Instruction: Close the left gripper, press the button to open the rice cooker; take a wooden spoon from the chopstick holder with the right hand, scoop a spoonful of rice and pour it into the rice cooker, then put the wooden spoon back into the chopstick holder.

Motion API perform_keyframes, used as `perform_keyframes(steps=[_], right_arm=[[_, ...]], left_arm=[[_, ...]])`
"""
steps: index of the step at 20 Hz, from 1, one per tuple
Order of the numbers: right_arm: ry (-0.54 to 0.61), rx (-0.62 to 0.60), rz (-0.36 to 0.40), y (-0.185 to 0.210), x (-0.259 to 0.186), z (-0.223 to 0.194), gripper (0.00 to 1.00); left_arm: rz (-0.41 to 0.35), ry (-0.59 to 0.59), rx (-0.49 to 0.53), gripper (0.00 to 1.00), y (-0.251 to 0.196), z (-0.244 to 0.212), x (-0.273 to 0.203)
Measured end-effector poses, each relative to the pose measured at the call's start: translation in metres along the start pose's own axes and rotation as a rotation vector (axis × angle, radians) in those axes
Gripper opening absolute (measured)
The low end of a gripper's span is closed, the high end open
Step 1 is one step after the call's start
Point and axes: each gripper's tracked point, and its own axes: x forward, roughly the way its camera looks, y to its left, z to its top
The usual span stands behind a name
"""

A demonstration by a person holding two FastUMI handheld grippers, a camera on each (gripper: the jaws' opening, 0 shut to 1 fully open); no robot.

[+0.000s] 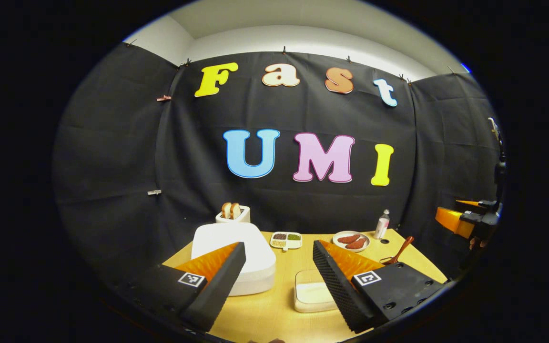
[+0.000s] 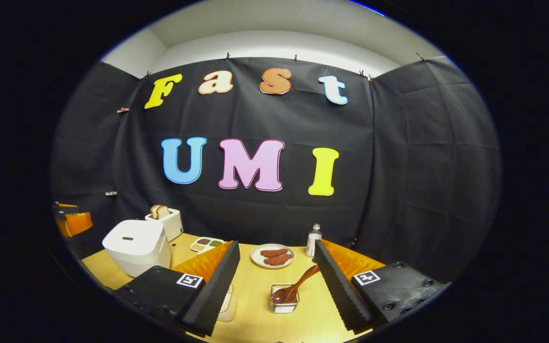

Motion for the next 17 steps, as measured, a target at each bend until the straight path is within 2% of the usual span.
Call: perform_keyframes(steps=[2,4,7,10,17], right_arm=[[0.008,-0.015,-0.027,0.007,-0.021,-0.018,1.0],[0.07,-0.015,-0.027,0.018,-0.045,-0.046,0.99],[0.124,0.031,-0.01,0.037,-0.067,-0.063,1.0],[0.183,0.04,-0.015,0.044,-0.084,-0.078,1.0],[0.199,0.067,-0.026,0.057,-0.092,-0.072,1.0]], left_arm=[[-0.025,-0.013,-0.03,0.98,0.001,-0.006,-0.014],[-0.02,0.026,-0.05,0.96,0.007,-0.025,-0.029],[0.014,0.039,-0.029,0.96,0.018,-0.037,-0.042],[0.003,0.034,-0.012,0.95,0.022,-0.036,-0.045],[-0.054,0.024,0.01,0.95,0.032,-0.043,-0.046]])
